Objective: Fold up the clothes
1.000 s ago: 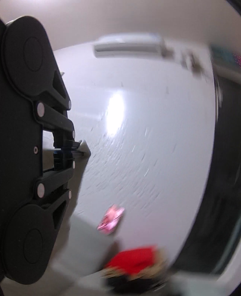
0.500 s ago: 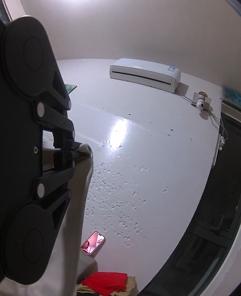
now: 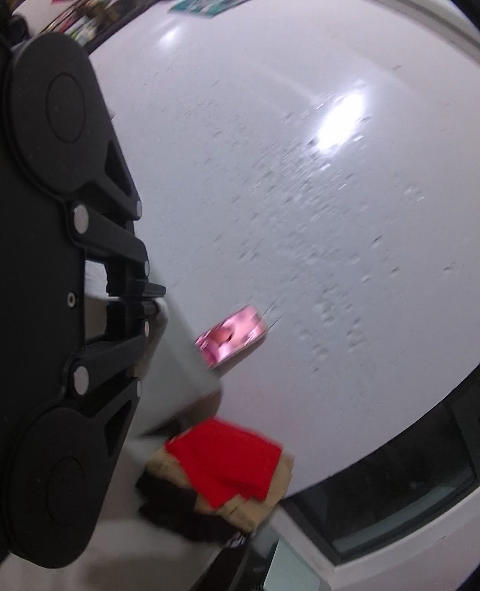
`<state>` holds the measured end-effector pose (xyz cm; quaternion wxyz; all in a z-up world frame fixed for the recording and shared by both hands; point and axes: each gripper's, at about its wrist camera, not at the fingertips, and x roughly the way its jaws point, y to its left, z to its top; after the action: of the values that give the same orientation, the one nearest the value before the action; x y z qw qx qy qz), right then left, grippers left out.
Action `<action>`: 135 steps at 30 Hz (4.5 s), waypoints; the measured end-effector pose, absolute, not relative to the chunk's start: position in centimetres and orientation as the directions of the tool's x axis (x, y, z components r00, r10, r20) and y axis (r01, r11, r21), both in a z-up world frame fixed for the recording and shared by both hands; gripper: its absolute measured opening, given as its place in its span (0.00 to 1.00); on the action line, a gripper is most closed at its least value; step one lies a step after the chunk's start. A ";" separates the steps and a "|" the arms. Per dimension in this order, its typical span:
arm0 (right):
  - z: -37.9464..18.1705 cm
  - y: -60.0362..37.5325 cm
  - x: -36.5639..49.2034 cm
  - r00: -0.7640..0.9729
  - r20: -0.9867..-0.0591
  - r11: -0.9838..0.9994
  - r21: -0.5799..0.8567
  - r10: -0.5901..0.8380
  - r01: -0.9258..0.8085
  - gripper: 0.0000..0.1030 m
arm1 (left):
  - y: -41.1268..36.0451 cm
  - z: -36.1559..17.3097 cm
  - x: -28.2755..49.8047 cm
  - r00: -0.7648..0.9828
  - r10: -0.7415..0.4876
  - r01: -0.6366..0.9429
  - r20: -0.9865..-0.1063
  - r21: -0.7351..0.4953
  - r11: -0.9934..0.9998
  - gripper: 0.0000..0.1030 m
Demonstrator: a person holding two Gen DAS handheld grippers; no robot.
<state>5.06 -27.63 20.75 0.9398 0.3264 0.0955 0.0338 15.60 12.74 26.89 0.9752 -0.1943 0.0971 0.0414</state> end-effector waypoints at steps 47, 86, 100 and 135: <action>-11.0 -35.8 -3.2 0.781 -0.576 0.536 0.750 0.242 0.387 0.04 | 11.5 -15.3 22.5 0.595 -0.413 -0.416 -0.690 -0.704 0.576 0.21; -3.2 -29.3 -12.6 0.664 -0.666 0.723 0.637 0.341 0.268 0.45 | 10.4 -0.9 1.0 0.569 -0.096 -0.070 -0.817 -0.165 0.984 0.43; -7.7 -17.3 -11.0 0.634 -0.738 0.967 0.247 0.234 -0.068 0.42 | -1.2 -6.5 1.6 0.642 0.007 0.223 -0.766 0.195 0.955 0.39; -8.1 -18.3 -8.7 0.512 -0.840 0.982 0.180 0.181 -0.051 0.19 | 1.8 -7.1 3.9 0.512 -0.036 0.226 -0.858 0.094 0.969 0.34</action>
<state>-8.66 -18.25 -8.07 0.8669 0.0664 0.4896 0.0667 3.86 1.78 -7.14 0.8641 0.0974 0.4879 -0.0760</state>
